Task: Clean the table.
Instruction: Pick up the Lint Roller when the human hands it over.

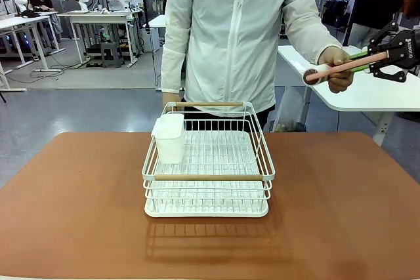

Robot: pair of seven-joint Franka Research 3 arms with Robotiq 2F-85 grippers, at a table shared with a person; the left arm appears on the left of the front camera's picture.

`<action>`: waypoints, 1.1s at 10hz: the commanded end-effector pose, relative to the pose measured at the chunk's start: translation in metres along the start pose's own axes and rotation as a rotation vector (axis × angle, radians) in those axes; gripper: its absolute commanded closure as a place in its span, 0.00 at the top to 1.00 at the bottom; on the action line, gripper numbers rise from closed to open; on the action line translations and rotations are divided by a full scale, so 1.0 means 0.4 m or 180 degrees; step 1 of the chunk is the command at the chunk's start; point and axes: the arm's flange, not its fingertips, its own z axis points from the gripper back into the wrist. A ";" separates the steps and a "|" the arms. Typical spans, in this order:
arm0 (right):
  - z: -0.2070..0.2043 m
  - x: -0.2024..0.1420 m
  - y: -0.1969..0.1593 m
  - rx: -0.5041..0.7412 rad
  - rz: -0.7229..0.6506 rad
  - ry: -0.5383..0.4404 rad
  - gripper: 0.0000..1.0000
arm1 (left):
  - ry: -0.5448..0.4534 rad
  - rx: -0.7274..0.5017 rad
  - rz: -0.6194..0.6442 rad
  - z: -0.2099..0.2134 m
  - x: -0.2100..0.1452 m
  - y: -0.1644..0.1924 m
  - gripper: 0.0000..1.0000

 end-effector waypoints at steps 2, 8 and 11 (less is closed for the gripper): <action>-0.008 0.008 0.002 0.0077 0.0057 0.0012 0.00 | -0.0014 -0.0034 -0.0007 0.008 0.004 -0.005 1.00; 0.001 0.009 -0.006 -0.0003 -0.0018 -0.0007 0.03 | -0.0014 -0.0034 -0.0007 0.008 0.004 -0.005 1.00; 0.001 0.009 -0.006 -0.0003 -0.0018 -0.0007 0.03 | -0.0014 -0.0034 -0.0007 0.008 0.004 -0.005 1.00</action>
